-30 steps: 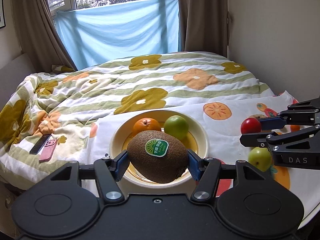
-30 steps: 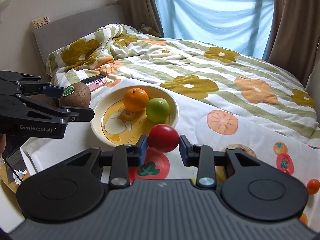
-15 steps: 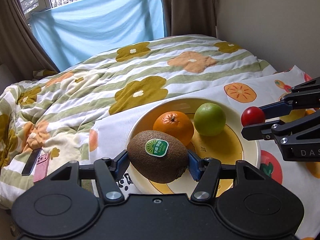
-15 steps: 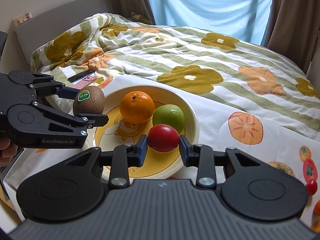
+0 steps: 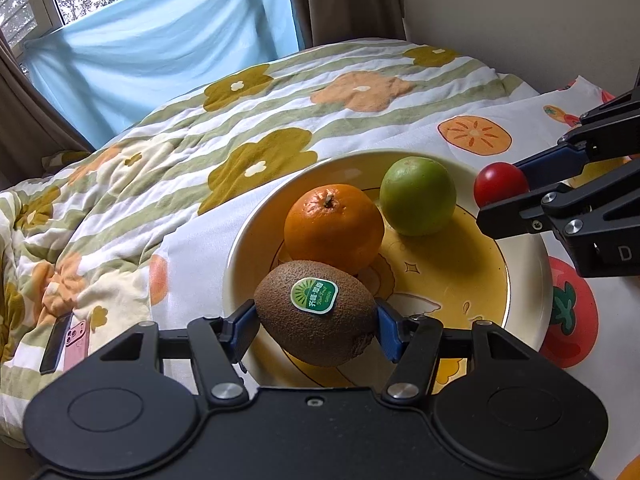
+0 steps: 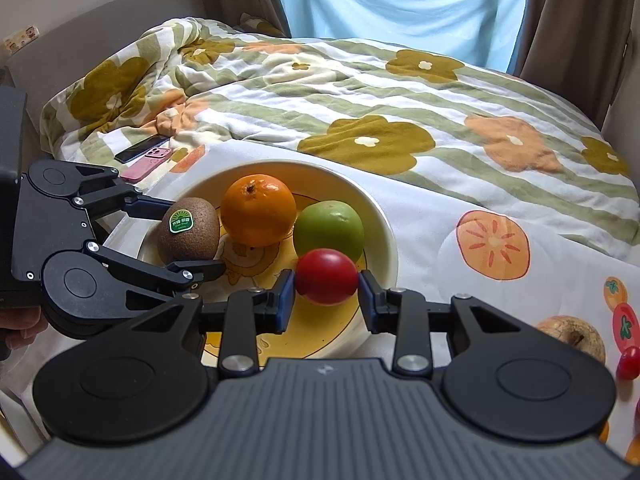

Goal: Organize fruits
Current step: 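Release the kiwi in the bowl with the left tool while the right tool releases the tomato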

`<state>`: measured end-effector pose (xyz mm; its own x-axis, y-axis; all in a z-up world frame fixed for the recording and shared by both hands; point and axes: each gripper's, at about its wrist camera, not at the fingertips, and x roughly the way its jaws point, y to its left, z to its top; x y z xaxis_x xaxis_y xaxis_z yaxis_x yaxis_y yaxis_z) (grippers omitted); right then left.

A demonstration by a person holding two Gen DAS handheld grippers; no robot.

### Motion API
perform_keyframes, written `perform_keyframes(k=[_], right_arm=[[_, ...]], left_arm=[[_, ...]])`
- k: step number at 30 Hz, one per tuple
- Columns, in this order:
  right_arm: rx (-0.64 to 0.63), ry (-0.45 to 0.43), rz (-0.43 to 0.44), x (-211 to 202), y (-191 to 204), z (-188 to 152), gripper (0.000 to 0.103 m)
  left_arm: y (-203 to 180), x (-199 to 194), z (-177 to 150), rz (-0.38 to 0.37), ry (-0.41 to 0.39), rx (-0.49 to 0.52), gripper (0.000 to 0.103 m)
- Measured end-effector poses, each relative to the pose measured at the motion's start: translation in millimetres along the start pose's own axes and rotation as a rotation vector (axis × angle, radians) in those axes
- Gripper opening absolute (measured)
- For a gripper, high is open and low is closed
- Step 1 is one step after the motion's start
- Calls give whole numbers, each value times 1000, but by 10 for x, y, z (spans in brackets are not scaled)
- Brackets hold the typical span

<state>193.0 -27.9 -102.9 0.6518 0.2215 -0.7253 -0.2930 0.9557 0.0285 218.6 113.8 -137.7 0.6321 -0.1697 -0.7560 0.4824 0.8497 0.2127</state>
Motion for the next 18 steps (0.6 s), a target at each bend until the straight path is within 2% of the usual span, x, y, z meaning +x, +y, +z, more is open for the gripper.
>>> perform_keyframes(k=[4, 6, 8, 13, 18], right_arm=[[-1, 6, -1, 7, 23, -16, 49], [-3, 4, -1, -4, 30, -19, 49], [-1, 3, 0, -10, 30, -14, 49], [-28, 19, -4, 2, 42, 0, 49], [-62, 26, 14, 74, 54, 13, 49]], left_arm=[[-29, 10, -20, 4, 5, 15, 67], [-34, -33, -13, 7, -9, 22, 80], [-42, -99, -5, 18, -26, 25, 87], [-65, -271, -22, 40, -31, 36, 88], [-74, -393, -86, 43, -23, -11, 98]])
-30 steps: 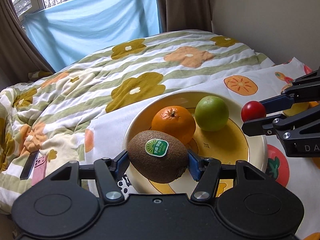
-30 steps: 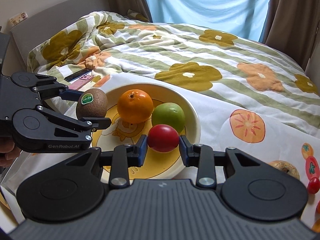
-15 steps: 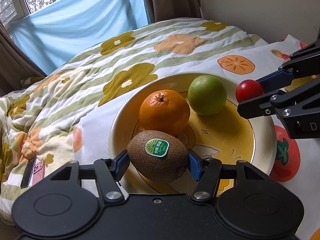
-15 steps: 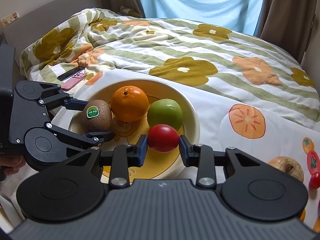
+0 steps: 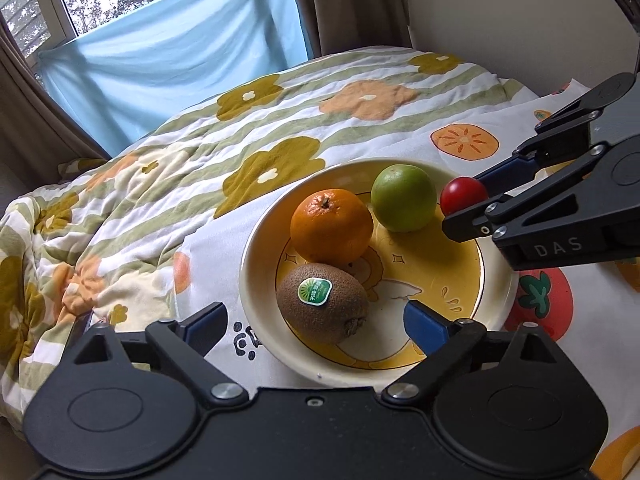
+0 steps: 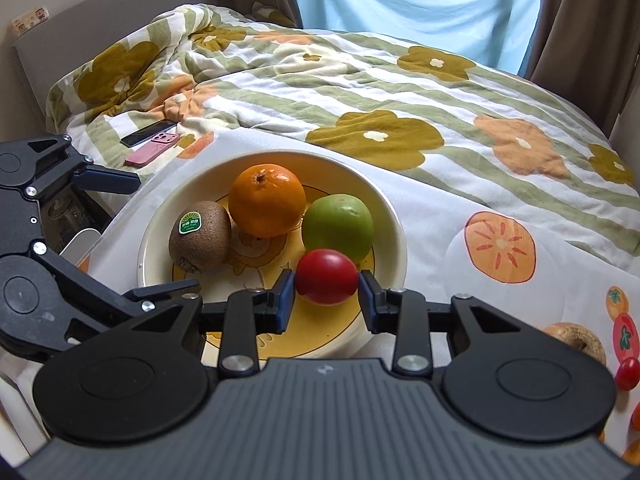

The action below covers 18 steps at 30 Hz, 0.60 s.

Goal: Organize fruits
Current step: 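Release the kiwi in the bowl with the left tool while the right tool releases the tomato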

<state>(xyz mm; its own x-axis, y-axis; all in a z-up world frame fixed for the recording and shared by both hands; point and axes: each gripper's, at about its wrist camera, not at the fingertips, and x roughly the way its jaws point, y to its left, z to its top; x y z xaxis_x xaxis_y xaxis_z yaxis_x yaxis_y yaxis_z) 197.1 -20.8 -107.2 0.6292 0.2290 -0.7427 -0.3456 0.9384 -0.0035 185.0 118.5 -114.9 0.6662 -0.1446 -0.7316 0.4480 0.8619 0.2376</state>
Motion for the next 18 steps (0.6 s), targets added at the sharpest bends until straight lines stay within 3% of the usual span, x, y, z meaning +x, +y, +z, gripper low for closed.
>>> perform_keyframes(k=[14, 18], right_arm=[[-88, 54, 19, 224, 32, 30, 50], [-82, 28, 14, 142, 41, 39, 75]], left_arm=[[-61, -82, -93, 7, 46, -82, 98], [-46, -120, -82, 14, 47, -104, 98]])
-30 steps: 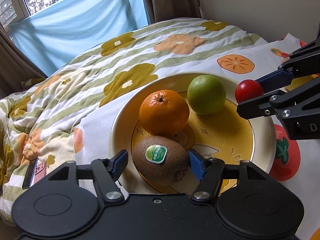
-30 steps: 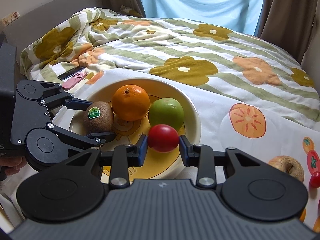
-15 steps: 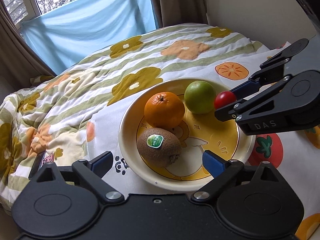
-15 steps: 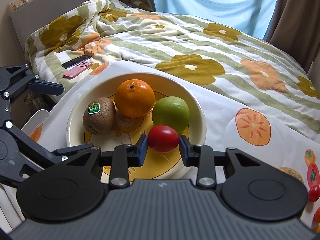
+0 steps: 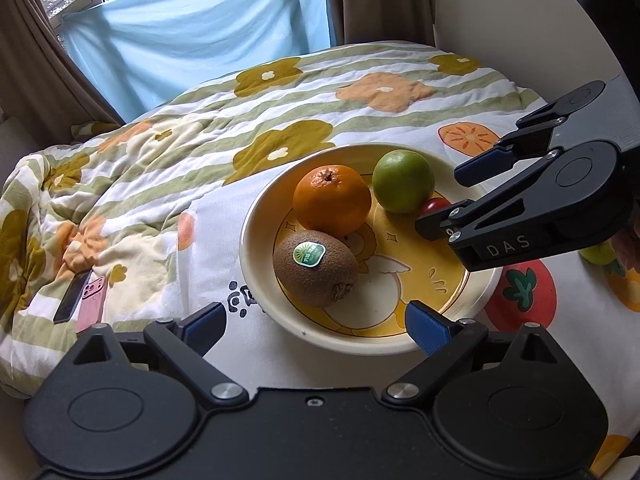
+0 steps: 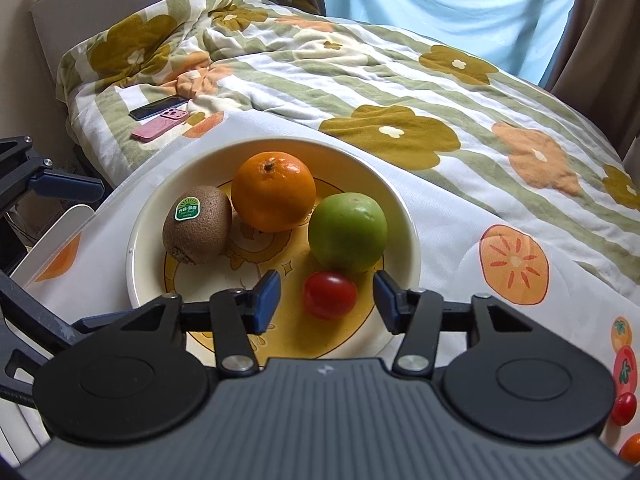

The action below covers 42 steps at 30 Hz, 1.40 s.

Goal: Organize fruits
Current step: 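Release the kiwi in the bowl with the left tool while the right tool releases the tomato, then move both open tools back toward the remaining apple and orange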

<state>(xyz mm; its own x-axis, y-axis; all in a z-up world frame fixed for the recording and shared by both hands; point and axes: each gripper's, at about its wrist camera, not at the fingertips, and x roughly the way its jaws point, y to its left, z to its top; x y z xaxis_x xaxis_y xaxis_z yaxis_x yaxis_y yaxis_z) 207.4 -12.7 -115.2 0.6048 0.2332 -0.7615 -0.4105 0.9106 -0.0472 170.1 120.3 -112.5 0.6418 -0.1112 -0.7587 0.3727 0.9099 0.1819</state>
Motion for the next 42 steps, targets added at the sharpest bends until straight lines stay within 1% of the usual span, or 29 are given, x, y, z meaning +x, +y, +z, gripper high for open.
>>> perform_keyframes(k=[1, 3, 4, 5, 6, 7, 13, 17, 22, 27, 32, 35, 42], right_arm=[[4, -4, -3, -22, 1, 4, 78], [8, -13, -13, -77, 8, 19, 86], [9, -20, -16, -110, 13, 26, 88], [10, -27, -20, -144, 14, 35, 92], [11, -32, -25, -180, 21, 44, 98], [15, -38, -34, -216, 27, 55, 100], [66, -50, -57, -431, 35, 50, 101], [84, -77, -76, -662, 54, -6, 101], [106, -108, -105, -978, 24, -95, 101], [171, -136, -131, -1336, -100, -233, 101], [229, -161, -176, -1651, -291, -424, 101], [253, -167, -197, -1785, -447, -559, 101], [277, -168, -221, -1925, -888, -875, 101]], left_arm=[[4, -19, -1, 2, -1, -5, 98], [11, -61, 11, 6, -5, -18, 98], [14, -85, 18, 6, -8, -26, 98], [17, -110, 26, 5, -12, -33, 98], [19, -147, 32, 5, -17, -42, 98], [17, -179, 36, 4, -22, -49, 98], [19, -362, 31, -38, -35, -105, 99], [-18, -519, -6, -27, -50, -117, 100], [-36, -730, -32, -56, -71, -143, 100], [-138, -901, 15, -60, -120, -114, 100], [-302, -1023, 126, -105, -162, -101, 100], [-463, -1055, 193, -122, -180, -81, 99], [-948, -994, 318, -169, -199, -57, 99]])
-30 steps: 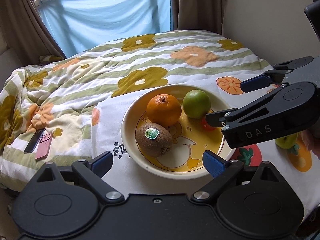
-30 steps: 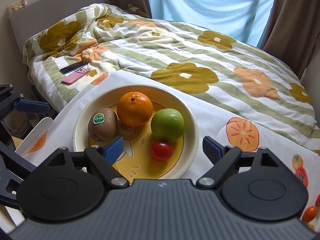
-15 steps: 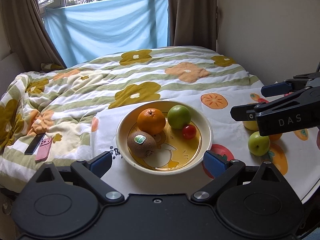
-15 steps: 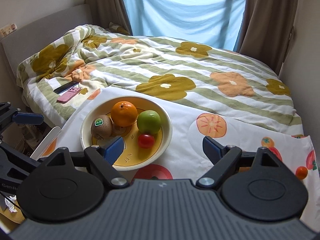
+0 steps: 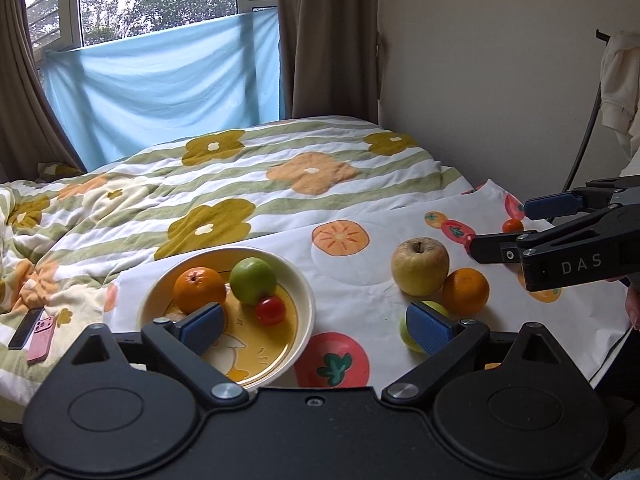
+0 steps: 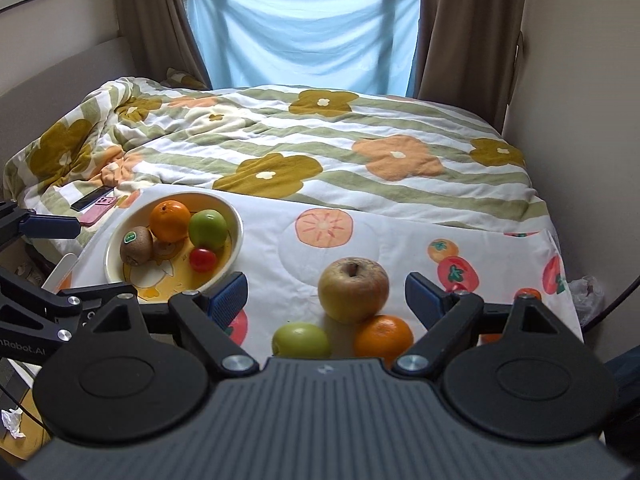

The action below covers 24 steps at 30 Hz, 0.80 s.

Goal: Organize fruits
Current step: 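Move both open tools back toward the remaining apple and orange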

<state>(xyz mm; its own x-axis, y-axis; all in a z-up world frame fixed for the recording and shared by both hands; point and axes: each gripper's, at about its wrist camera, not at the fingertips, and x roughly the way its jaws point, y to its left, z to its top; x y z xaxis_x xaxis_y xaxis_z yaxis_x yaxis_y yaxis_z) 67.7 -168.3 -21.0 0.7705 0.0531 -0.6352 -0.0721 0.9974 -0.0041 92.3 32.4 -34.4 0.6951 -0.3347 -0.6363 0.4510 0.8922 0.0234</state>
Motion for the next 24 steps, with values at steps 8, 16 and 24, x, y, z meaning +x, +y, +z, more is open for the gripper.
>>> perform_keyframes(k=[8, 16, 24], right_arm=[[-8, 31, 65, 224, -615, -286, 100], [-54, 44, 151, 545, -1027, -563, 98], [-31, 100, 210, 855, -1159, -744, 97]], left_arm=[[-532, 382, -65, -13, 26, -3, 99], [-985, 893, -251, -32, 66, 50, 94], [-1162, 1255, -378, 37, 104, 137, 91]])
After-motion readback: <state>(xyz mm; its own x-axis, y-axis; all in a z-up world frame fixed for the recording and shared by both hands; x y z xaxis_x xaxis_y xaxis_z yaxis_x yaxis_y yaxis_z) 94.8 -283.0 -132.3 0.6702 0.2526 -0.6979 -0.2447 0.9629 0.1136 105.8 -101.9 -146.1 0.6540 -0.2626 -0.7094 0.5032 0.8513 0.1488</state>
